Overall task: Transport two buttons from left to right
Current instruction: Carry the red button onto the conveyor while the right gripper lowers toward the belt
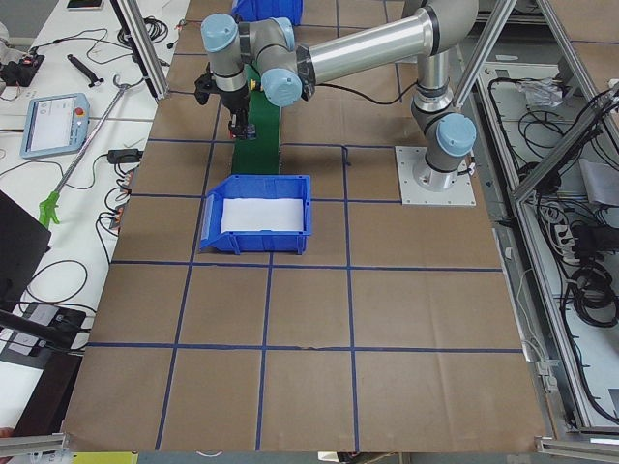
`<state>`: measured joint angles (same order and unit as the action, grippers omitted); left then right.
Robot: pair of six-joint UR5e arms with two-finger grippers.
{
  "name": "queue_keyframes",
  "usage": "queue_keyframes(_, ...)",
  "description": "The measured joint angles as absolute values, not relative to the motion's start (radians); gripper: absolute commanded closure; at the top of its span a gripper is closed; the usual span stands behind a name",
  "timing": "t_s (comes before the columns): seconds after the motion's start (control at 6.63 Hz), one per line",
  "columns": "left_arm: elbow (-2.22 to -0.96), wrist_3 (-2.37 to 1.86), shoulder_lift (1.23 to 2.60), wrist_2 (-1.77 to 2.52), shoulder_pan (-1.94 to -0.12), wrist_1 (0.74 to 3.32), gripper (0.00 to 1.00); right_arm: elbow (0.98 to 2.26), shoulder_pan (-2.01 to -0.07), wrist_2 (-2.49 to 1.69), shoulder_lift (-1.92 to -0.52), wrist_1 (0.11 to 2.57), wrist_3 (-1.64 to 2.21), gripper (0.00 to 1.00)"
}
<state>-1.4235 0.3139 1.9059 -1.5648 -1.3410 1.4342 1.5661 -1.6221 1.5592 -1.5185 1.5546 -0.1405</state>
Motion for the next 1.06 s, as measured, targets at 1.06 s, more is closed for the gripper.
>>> queue_keyframes(1.06,-1.683,0.309,1.945,-1.563,-1.370,1.101,1.00,1.566,-1.621,1.557,-1.398,1.684,-0.140,0.00)
